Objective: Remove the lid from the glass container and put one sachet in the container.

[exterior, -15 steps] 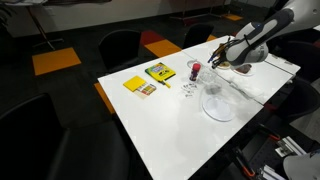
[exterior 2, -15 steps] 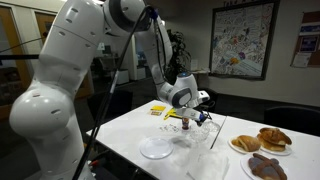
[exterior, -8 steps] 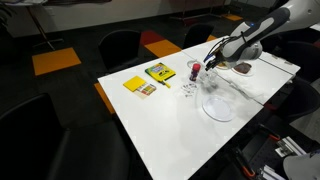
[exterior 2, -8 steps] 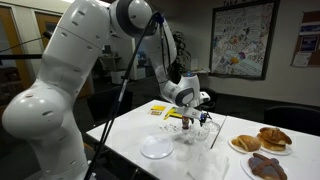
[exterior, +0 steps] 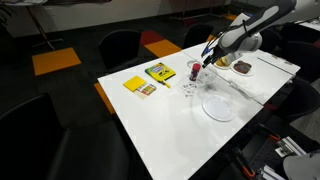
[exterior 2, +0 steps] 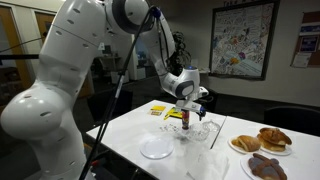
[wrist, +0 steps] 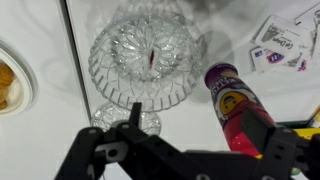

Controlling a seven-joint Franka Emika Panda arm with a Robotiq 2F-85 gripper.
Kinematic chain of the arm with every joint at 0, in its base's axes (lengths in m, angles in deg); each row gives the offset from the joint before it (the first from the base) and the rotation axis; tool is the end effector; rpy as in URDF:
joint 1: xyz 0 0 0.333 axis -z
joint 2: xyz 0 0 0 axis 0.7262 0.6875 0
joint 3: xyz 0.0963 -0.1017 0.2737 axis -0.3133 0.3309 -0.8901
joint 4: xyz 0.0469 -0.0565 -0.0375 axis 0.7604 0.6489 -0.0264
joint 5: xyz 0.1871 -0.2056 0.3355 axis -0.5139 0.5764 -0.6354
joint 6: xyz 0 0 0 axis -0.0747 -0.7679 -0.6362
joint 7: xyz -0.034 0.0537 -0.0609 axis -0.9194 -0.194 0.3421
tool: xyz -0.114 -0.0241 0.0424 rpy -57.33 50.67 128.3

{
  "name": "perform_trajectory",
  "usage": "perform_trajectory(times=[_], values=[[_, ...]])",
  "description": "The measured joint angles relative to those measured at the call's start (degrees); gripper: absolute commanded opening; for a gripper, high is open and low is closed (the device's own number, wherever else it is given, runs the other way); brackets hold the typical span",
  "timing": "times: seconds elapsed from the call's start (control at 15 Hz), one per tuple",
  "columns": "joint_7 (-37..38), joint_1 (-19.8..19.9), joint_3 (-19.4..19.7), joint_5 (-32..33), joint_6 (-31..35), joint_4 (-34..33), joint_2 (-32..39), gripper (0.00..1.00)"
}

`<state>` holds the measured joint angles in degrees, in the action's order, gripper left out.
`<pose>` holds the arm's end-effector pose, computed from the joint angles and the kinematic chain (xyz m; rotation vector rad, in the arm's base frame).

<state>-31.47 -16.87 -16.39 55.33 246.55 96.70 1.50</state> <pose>0.6066 -0.1807 0.1532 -3.0908 -0.0651 -0.4877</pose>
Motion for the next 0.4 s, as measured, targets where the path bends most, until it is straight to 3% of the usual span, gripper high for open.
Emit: perform_trajectory(times=[0.4], values=[[-6.3, -1.9, -1.2, -5.7, -8.2, 0.2, -8.3, 1.0]])
